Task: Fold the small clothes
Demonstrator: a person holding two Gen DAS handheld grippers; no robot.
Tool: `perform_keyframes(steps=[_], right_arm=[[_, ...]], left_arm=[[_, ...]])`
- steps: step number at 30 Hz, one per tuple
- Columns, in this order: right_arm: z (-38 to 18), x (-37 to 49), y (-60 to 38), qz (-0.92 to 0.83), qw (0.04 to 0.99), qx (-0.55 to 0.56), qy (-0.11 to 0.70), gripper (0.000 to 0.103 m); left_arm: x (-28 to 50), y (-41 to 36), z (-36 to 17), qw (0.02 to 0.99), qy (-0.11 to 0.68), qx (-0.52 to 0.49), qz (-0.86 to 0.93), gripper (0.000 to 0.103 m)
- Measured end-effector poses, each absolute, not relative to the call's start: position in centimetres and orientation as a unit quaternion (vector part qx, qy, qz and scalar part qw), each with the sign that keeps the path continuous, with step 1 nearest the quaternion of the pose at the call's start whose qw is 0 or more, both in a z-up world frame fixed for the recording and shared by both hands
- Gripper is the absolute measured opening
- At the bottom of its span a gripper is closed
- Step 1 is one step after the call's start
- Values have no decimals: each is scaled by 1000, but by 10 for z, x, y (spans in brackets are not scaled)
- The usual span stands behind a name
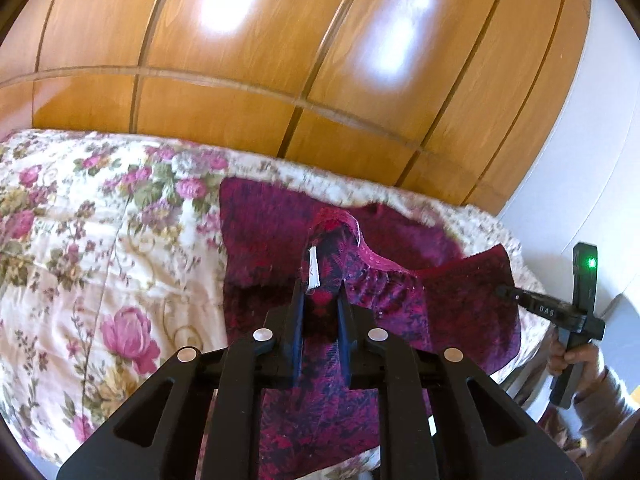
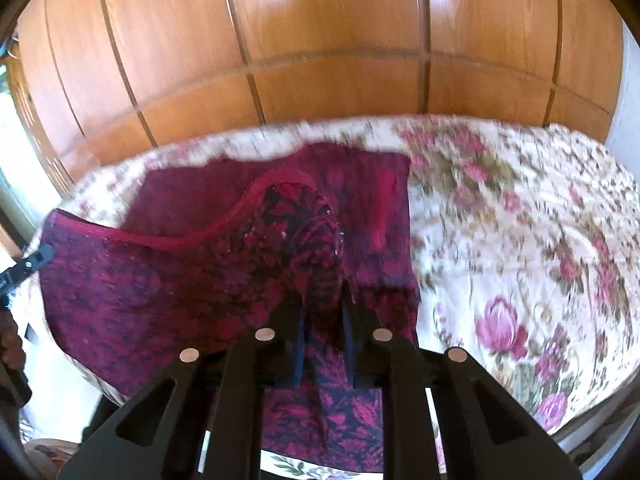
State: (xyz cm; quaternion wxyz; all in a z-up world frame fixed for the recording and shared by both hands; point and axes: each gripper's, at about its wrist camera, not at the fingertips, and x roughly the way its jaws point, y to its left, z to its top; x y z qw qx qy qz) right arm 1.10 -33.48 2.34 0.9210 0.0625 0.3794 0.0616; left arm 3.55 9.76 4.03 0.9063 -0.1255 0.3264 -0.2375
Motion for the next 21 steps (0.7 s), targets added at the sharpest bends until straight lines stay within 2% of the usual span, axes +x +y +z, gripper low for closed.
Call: perform_keyframes(steps=[10,21], right_arm=[[51,77,-340,50,939,62,334,14],[41,172,-344,16,938,56,342,14]], left_arm=[[101,87,70,927,287,-107,-218,13],[199,83,56,925,316,-126,-170,13]])
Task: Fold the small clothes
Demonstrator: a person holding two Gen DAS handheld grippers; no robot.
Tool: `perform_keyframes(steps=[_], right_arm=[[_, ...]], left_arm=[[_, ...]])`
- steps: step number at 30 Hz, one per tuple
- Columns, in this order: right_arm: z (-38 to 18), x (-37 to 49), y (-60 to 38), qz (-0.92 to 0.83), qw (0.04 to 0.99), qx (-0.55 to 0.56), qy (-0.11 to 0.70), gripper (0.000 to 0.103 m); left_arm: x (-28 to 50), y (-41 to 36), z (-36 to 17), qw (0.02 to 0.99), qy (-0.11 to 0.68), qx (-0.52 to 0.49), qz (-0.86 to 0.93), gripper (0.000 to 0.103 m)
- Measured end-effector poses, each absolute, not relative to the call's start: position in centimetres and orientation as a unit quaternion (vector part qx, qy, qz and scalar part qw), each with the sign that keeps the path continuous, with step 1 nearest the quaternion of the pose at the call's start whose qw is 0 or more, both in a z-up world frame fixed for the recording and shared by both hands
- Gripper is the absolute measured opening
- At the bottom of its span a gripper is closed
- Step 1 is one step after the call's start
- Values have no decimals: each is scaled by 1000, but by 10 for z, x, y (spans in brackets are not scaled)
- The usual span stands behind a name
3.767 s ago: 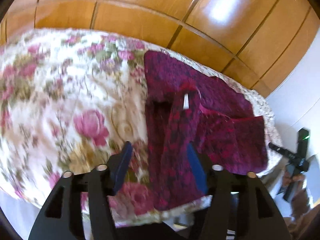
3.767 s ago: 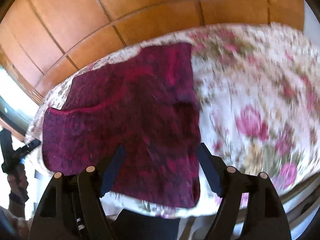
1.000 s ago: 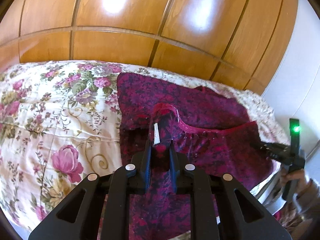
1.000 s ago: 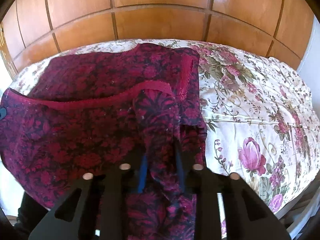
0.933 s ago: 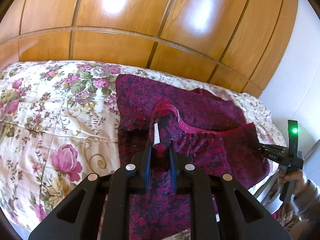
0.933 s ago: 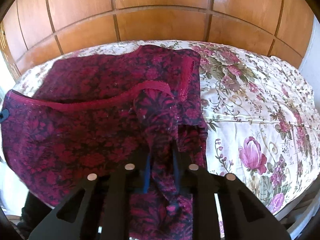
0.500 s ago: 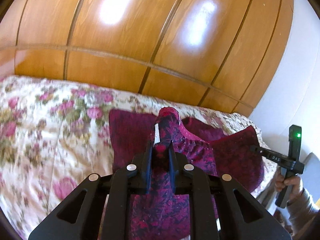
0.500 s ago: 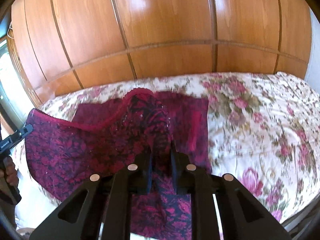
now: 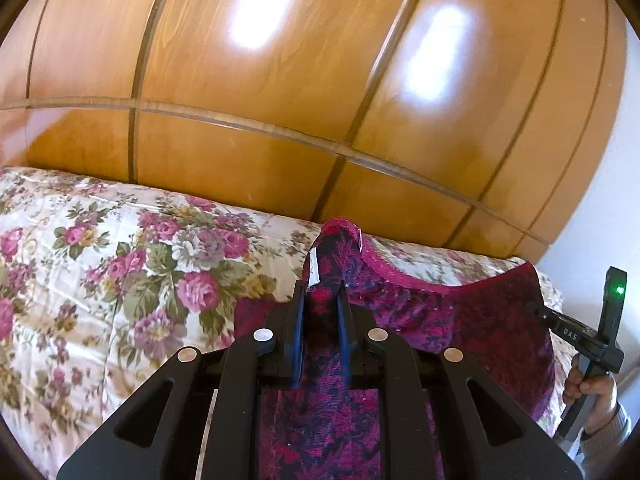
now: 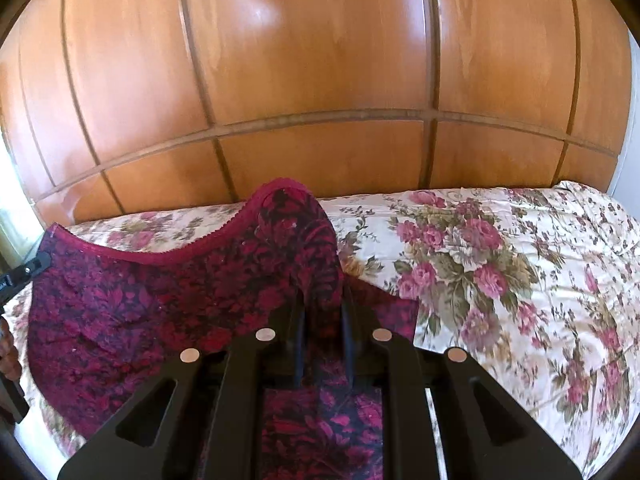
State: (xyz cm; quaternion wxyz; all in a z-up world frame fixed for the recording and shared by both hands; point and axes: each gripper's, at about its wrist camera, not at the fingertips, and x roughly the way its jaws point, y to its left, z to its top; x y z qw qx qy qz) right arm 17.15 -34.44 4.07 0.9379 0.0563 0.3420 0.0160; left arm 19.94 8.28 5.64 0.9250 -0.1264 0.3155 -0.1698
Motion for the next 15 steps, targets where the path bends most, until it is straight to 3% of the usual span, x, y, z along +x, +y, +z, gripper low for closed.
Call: perform_keyframes(steps=[7,12,15], right_arm=[[0,216,-359,-22,922,67,380,13],[-33,237,-361,-46,909,48,412,14],[-39,239,-359,-50,906,40,419,19]], left_arm=[[247,69,31,924,343,-95,-141,13],[283,66,-18,905,404,-80,-109,13],[288,72,-31,893,426,-96,-110,20]])
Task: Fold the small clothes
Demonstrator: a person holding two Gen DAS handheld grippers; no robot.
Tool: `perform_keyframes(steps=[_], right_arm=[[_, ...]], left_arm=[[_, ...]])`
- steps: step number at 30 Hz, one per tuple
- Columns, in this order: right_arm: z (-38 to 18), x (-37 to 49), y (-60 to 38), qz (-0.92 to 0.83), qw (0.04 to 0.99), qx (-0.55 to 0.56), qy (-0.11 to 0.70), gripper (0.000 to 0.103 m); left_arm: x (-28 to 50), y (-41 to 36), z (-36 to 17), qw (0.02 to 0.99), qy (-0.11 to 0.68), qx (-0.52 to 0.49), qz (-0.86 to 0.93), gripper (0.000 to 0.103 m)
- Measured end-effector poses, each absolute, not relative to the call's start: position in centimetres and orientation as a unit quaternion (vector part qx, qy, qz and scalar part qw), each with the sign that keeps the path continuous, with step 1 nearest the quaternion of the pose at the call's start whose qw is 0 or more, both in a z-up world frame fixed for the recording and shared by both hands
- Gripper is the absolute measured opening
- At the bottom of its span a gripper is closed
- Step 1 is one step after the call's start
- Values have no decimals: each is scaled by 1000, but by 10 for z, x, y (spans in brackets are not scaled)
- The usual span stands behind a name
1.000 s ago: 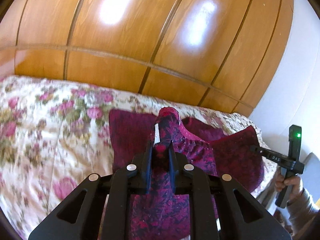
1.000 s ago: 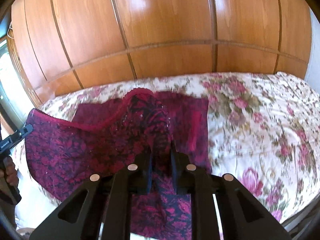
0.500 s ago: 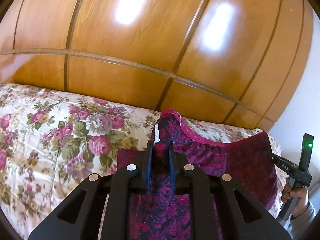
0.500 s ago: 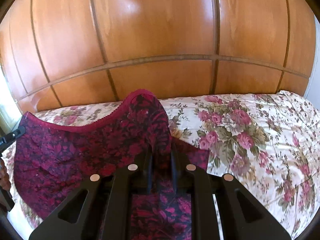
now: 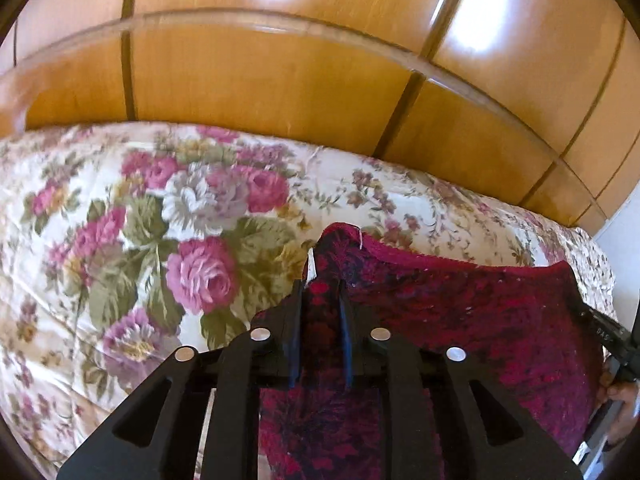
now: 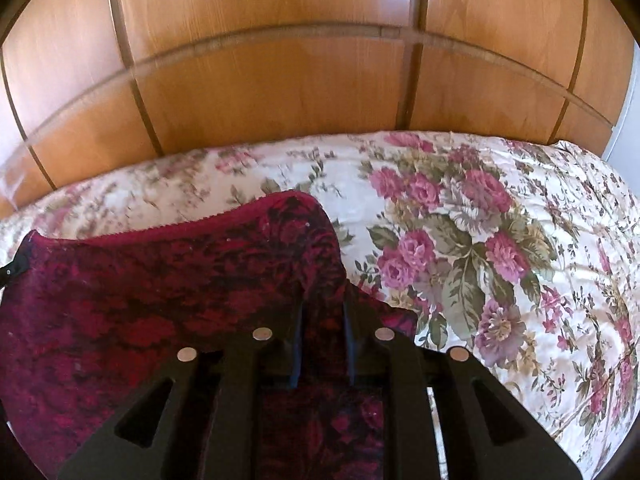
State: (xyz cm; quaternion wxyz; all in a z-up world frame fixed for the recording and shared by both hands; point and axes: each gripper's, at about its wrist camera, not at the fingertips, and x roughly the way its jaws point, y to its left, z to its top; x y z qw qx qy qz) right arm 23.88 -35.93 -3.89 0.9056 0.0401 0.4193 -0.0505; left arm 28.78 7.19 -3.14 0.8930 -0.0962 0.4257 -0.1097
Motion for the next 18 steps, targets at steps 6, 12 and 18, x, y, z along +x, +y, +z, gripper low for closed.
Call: perform_keyframes(steps=[6,12,18], right_arm=[[-23,216,-369,-32,909,72,408,54],[-21,145,-388,10,904,128,407,62],[-35,76,-394,36,888,145,434,65]], left_arm=[[250,99,-15,897,405,-137,-116,65],[179,128,-32,872,423,-184,-166,65],[108,131,-48,848,427,-221,-222,65]])
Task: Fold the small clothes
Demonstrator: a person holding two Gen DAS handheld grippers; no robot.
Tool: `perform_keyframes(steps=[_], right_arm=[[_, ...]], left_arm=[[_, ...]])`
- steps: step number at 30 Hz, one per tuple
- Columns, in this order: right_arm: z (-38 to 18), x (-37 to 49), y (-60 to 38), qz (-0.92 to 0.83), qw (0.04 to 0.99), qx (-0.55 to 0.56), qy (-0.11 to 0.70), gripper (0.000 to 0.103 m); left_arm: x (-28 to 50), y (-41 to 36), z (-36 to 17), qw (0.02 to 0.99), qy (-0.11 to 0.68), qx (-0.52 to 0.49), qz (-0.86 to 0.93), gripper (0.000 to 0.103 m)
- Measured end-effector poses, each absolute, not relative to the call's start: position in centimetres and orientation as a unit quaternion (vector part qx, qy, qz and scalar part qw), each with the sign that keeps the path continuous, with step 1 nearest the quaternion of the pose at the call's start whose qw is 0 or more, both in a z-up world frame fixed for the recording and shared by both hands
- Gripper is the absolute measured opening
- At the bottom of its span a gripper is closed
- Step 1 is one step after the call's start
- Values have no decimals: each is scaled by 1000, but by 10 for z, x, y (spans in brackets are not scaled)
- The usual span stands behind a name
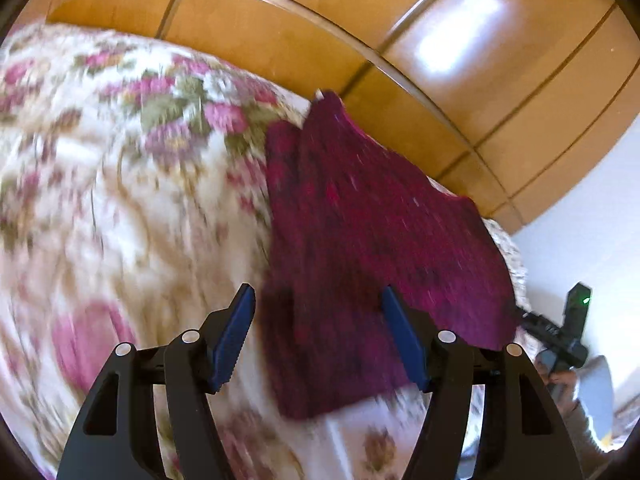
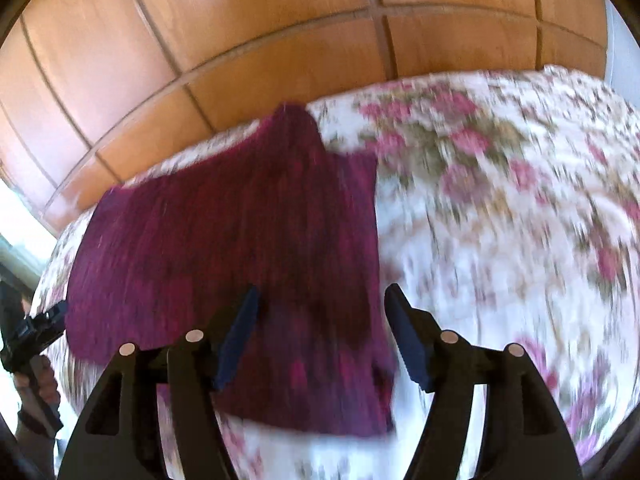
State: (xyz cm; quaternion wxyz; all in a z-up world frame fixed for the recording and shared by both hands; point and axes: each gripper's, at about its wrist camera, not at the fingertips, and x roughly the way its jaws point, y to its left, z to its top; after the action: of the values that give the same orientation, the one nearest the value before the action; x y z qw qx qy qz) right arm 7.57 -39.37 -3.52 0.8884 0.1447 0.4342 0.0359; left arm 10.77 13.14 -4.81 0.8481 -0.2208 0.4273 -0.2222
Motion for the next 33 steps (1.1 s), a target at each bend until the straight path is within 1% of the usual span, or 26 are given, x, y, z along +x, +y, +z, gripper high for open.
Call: perform_keyframes(steps=[2,3,4,5,6,7,8,9,10,11,16,25,26,28,29,30,31,33], right_arm=[[-47,61,-392,35,880,151,449,63],[-53,58,-391,33,877,153,455,58],[-59,55,-389,30,876,150,457,55],[-61,53,-387,28,877,150,455,49],[-60,53,-386,25,878,152,453,39],[-58,51,-386,24,879,153,450,33],[-54,49,-385,23,881,156,446,25],[-47,46,-384,25,884,156,441,22],[-42,43,-385,28,886,157,436,21],[-38,40,-386,31,888,158,431,20],[-21,21,-384,56,887,172,424,19],[-28,-36,-378,76,865,163,469,19],[-28,-40,-379,78,862,162,474,19],[-28,-42,-377,86,858,151,484,19],[-26,-40,-377,87,858,145,484,24],[-24,-38,-380,87,860,148,480,32],[-20,-35,-385,88,864,163,468,35],[-9,-26,-394,79,875,184,440,54]], left_arm=[[99,122,-57,843,436,-216,-228,65],[98,118,-61,841,440,-217,-229,64],[98,114,-64,839,442,-218,-229,59],[98,111,-65,839,444,-218,-226,53],[101,108,-67,837,449,-220,-223,39],[102,107,-68,836,451,-223,-218,30],[103,108,-66,837,448,-227,-216,25],[102,108,-61,841,441,-228,-215,15],[102,109,-57,844,437,-225,-214,12],[97,109,-50,849,429,-219,-217,11],[85,115,-39,852,423,-217,-220,11],[26,132,-37,840,444,-220,-221,11],[24,133,-37,839,447,-220,-219,12],[18,134,-36,844,450,-207,-206,17],[19,134,-34,848,447,-202,-198,20],[19,136,-32,851,443,-202,-195,29],[23,138,-31,853,438,-208,-194,36],[33,144,-28,852,428,-231,-193,40]])
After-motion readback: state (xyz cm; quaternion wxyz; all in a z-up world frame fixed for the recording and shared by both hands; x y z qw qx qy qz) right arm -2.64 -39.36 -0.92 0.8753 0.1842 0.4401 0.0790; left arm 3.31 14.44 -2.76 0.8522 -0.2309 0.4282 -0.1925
